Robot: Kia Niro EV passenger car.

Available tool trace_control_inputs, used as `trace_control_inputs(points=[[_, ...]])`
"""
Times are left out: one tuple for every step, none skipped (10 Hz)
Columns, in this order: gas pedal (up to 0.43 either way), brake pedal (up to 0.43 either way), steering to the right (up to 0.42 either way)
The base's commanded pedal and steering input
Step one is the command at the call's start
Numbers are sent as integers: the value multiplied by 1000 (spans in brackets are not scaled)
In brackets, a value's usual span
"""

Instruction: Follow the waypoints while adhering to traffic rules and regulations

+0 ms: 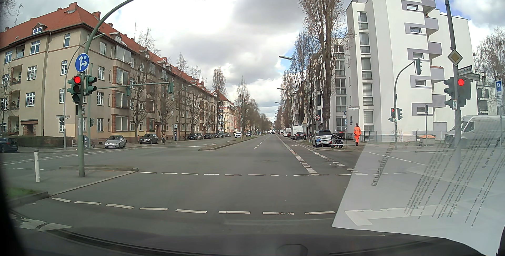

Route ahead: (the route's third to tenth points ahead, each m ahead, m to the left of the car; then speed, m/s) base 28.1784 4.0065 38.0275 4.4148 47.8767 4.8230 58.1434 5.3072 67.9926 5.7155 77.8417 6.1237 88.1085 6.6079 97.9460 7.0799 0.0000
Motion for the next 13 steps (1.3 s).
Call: trace_control_inputs(points=[[0,439,-15],[0,439,-15],[0,439,-15],[0,439,-15],[0,439,-15],[0,439,-15],[0,439,-15],[0,439,-15],[0,439,-15],[0,439,-15],[0,439,-15],[0,439,-15],[0,439,-15]])
